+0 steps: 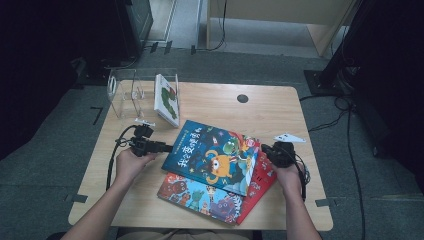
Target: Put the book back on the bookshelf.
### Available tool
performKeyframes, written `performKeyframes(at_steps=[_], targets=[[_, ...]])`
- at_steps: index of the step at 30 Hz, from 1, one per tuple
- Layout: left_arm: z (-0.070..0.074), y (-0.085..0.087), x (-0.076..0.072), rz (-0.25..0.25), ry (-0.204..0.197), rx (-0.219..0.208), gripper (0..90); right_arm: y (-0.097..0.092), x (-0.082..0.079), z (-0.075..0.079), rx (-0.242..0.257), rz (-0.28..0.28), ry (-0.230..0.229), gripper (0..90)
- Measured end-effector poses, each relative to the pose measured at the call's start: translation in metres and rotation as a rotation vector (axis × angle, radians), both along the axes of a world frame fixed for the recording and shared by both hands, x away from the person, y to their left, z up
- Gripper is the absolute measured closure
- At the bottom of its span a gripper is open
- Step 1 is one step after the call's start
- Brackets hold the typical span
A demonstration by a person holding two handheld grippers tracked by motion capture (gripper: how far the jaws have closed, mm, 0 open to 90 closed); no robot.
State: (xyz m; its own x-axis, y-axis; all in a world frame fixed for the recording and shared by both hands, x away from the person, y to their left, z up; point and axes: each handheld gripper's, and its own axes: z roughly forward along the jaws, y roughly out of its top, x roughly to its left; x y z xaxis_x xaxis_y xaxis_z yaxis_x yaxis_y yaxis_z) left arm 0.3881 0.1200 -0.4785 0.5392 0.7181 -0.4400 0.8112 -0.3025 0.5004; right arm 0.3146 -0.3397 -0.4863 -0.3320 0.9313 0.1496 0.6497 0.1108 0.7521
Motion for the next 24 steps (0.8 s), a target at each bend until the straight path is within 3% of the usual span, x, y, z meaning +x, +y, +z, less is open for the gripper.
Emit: performKeyframes(at_steps=[4,11,15,17,19,24], targets=[[-0.002,0.001,0.001,0.004,-0.004,0.029,48.3,0.005,0.000,0.004,-0.020,0.017,-0.014,90.0],[-0.010,0.003,0.005,0.013,0.008,0.073,48.1,0.019,0.001,0.003,-0.038,0.072,0.022,90.0],[-0.013,0.006,0.007,0.025,0.022,0.083,48.1,0.021,0.001,0.003,-0.037,0.071,0.032,89.7],[-0.013,0.005,0.005,0.021,0.001,0.104,50.1,0.021,0.001,0.002,-0.021,0.063,0.035,88.1],[-0.013,0.005,0.005,0.021,0.004,0.100,49.6,0.020,0.002,0.002,0.000,0.066,0.050,86.3],[-0.012,0.002,0.002,-0.005,-0.030,0.137,49.3,0.020,0.002,0.002,-0.023,0.080,0.045,90.0]])
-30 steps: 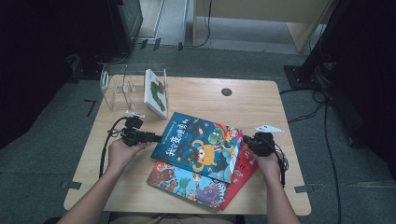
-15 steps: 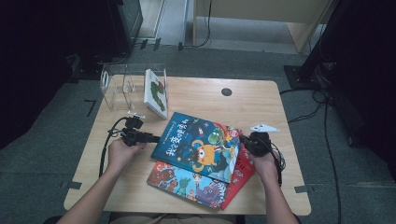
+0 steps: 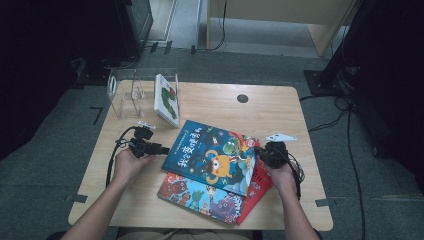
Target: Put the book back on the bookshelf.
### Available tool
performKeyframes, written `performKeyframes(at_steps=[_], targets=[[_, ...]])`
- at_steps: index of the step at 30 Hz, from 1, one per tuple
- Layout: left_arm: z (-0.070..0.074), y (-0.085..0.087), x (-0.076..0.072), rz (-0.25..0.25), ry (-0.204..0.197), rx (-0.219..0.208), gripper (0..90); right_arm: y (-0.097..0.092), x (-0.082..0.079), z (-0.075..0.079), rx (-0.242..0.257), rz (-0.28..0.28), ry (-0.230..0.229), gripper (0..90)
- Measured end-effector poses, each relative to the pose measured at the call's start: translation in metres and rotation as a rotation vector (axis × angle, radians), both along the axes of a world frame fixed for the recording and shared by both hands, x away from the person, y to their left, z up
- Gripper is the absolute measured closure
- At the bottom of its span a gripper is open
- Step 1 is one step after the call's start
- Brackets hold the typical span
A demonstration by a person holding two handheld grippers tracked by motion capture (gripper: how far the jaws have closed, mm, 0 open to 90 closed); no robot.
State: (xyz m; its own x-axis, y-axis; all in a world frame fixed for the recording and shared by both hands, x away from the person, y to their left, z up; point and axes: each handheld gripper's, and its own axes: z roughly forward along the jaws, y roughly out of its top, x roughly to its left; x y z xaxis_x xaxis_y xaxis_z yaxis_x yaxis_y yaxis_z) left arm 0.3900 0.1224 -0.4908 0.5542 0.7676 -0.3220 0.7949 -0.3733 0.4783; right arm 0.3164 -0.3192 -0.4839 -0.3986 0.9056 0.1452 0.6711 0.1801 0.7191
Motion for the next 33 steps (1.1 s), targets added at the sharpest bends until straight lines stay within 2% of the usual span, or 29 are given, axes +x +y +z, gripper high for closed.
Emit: performKeyframes(at_steps=[2,9,11,12,13,15,16,17,18,21,22,24,25,29,33], targets=[[0.000,-0.001,0.000,-0.007,-0.005,0.015,49.8,0.000,0.000,0.000,-0.006,0.003,-0.003,90.0],[0.000,-0.001,-0.003,-0.011,-0.024,0.026,50.6,-0.001,-0.001,-0.001,-0.003,0.019,-0.011,90.0],[-0.002,-0.002,-0.009,0.001,-0.075,0.038,52.5,-0.001,-0.001,-0.002,-0.009,0.026,-0.015,90.0],[-0.002,-0.002,-0.009,0.001,-0.075,0.038,55.5,-0.001,-0.001,-0.002,-0.009,0.026,-0.015,90.0],[-0.003,-0.003,-0.013,0.046,-0.095,0.038,56.1,0.000,-0.002,-0.002,-0.017,0.029,-0.015,90.0],[-0.002,-0.003,-0.010,0.042,-0.056,0.025,55.2,0.000,-0.002,-0.002,-0.017,0.029,-0.012,90.0],[-0.002,-0.003,-0.010,0.042,-0.056,0.025,52.7,0.000,-0.002,-0.002,-0.017,0.029,-0.012,90.0],[-0.001,-0.002,-0.008,0.039,-0.039,0.019,52.7,0.000,-0.002,-0.002,-0.017,0.028,-0.011,90.0],[-0.002,0.001,-0.007,0.041,-0.020,-0.011,51.5,0.001,-0.001,-0.001,-0.010,0.025,-0.009,90.0],[0.000,0.006,-0.003,0.041,0.019,-0.036,43.2,0.001,-0.001,-0.001,-0.007,0.030,-0.008,90.0],[0.000,0.007,-0.001,0.043,0.019,-0.030,39.8,0.002,-0.001,-0.001,-0.015,0.031,-0.007,90.0],[0.003,0.008,-0.001,0.033,0.025,-0.049,39.0,0.002,-0.001,-0.003,-0.026,0.031,0.002,90.0],[0.005,0.008,-0.001,0.023,0.032,-0.065,38.2,0.002,-0.001,-0.003,-0.017,0.028,0.007,90.0],[0.014,0.007,-0.001,0.014,0.017,-0.104,37.6,0.002,0.000,-0.004,-0.011,0.030,0.002,90.0],[0.018,0.003,0.000,0.001,0.023,-0.111,37.6,0.001,0.000,-0.005,0.001,0.025,0.003,90.0]])
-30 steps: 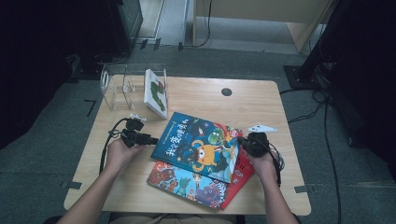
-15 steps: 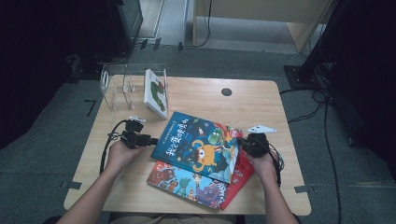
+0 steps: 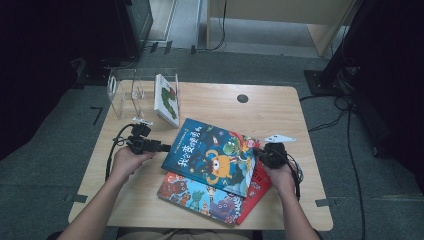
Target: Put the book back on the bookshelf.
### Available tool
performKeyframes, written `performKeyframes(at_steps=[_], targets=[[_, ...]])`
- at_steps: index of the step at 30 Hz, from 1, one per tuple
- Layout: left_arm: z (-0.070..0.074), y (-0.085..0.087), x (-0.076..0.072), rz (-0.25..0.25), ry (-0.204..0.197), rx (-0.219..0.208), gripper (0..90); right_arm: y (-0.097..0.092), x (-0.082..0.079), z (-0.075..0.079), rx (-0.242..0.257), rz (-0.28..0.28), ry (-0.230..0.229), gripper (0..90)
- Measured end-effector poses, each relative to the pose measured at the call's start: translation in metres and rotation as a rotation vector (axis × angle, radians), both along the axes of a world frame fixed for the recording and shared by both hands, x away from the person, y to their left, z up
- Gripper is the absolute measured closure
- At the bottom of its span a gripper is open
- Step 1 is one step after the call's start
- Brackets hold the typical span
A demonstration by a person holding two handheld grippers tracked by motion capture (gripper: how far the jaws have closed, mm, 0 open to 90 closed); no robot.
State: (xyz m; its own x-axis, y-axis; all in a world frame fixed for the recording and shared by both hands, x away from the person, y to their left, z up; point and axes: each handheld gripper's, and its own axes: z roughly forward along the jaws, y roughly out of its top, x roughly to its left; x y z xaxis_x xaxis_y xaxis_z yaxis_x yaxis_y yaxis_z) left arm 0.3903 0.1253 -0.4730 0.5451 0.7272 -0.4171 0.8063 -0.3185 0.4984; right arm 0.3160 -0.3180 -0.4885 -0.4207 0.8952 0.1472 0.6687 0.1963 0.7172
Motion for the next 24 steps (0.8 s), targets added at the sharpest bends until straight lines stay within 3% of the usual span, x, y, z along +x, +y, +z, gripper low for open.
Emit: performKeyframes(at_steps=[3,5,9,12,19,24], targets=[[0.001,-0.005,0.002,-0.020,0.009,-0.005,38.5,0.001,0.000,0.000,-0.013,0.004,-0.007,90.0],[0.000,-0.009,0.004,-0.034,0.009,0.023,38.6,0.001,-0.001,0.000,-0.009,0.002,-0.005,90.0],[-0.003,-0.014,0.010,-0.045,0.034,0.031,40.3,0.001,-0.001,0.000,-0.017,0.004,-0.010,90.0],[-0.004,-0.017,0.013,-0.046,0.048,0.015,40.8,0.001,-0.001,0.000,-0.018,0.005,-0.011,90.0],[-0.004,-0.031,0.020,-0.078,0.069,0.028,41.8,0.001,-0.001,-0.001,-0.016,0.007,-0.018,90.0],[-0.006,-0.042,0.024,-0.104,0.093,0.055,41.3,0.001,-0.002,-0.001,-0.016,0.010,-0.024,90.0]])
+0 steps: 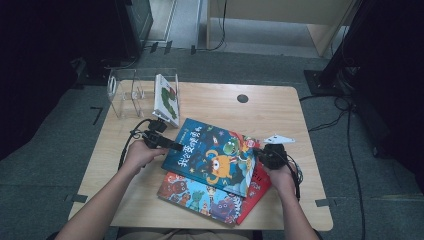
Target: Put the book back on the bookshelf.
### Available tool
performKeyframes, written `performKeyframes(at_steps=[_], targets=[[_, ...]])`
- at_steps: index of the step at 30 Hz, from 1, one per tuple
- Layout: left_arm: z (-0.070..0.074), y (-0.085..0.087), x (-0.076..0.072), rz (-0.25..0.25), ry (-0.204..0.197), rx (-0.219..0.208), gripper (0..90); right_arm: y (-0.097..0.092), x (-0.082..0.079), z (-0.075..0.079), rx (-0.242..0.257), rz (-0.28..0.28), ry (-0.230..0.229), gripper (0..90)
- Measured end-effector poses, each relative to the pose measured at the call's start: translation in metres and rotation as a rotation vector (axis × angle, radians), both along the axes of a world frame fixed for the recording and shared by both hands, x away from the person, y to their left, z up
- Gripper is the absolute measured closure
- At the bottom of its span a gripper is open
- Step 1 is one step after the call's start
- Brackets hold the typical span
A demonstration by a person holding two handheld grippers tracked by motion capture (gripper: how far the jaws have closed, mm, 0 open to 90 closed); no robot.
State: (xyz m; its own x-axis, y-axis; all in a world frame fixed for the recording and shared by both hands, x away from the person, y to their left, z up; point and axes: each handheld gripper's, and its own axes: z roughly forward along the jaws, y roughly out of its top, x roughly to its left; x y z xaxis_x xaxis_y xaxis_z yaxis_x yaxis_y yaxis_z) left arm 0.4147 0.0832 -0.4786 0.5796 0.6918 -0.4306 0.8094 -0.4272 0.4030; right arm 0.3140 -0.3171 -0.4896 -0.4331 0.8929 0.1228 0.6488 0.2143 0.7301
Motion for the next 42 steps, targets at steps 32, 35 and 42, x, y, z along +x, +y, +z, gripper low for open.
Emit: performKeyframes(at_steps=[32,35,42], targets=[[-0.010,-0.008,0.013,-0.014,0.082,-0.030,38.6,-0.001,-0.002,-0.001,0.001,0.012,-0.016,90.0],[-0.010,-0.008,0.013,-0.016,0.082,-0.031,38.8,-0.004,-0.004,0.000,0.000,0.029,-0.005,90.0],[-0.010,-0.008,0.013,-0.015,0.077,-0.026,38.9,-0.008,-0.012,0.001,-0.004,0.057,0.005,90.0]])
